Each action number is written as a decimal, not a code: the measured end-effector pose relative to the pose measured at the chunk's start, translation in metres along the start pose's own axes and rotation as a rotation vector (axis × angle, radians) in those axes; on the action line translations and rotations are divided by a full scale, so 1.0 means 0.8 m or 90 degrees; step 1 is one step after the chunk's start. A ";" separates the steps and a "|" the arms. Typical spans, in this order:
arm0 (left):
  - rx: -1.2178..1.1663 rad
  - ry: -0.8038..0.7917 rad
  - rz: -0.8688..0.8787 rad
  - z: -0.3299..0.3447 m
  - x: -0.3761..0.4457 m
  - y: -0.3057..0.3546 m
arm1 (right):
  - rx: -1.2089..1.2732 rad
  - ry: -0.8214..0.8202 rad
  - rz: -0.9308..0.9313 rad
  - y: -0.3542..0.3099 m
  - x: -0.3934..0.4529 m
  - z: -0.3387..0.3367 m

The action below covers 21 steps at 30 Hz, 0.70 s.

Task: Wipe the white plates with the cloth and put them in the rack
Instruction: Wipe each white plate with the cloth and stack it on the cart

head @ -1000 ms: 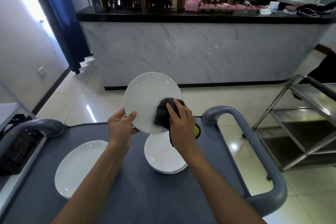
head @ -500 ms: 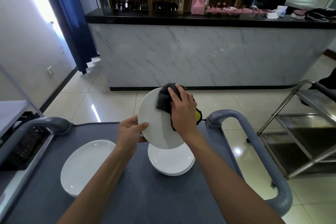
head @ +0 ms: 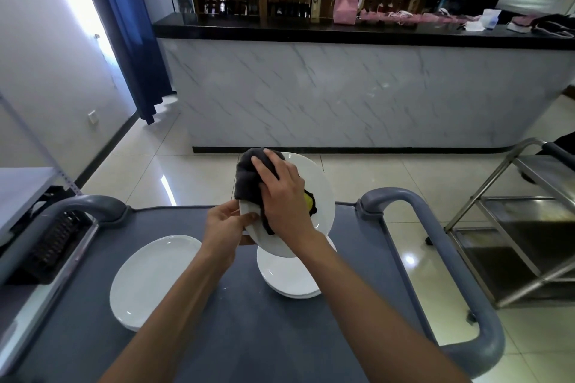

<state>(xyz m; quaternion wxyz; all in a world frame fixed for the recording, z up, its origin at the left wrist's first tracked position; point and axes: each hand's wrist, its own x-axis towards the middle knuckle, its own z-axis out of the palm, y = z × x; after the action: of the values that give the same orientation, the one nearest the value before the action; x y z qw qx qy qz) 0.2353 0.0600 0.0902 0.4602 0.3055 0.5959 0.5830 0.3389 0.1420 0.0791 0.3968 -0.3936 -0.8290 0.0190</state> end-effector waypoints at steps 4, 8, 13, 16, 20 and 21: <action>-0.037 0.002 -0.001 -0.003 -0.001 -0.002 | -0.043 0.034 -0.011 0.005 0.010 -0.004; -0.075 0.014 -0.010 -0.010 0.001 -0.008 | -0.051 0.059 0.029 0.029 0.025 -0.014; -0.109 0.042 0.009 -0.013 0.001 -0.006 | -0.082 0.066 0.093 0.068 0.024 -0.025; -0.129 0.060 0.018 -0.012 0.002 -0.003 | -0.087 0.063 0.123 0.078 0.011 -0.026; -0.142 0.077 0.028 -0.005 0.004 -0.004 | -0.111 0.060 0.160 0.076 -0.016 -0.017; -0.145 0.081 0.029 -0.002 0.005 -0.005 | -0.115 0.055 0.174 0.074 -0.026 -0.013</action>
<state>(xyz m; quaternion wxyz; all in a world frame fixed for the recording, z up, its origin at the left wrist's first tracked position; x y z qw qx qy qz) 0.2328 0.0620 0.0852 0.4400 0.2266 0.5467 0.6754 0.3915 0.1664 0.0526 0.3893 -0.5369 -0.7482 -0.0187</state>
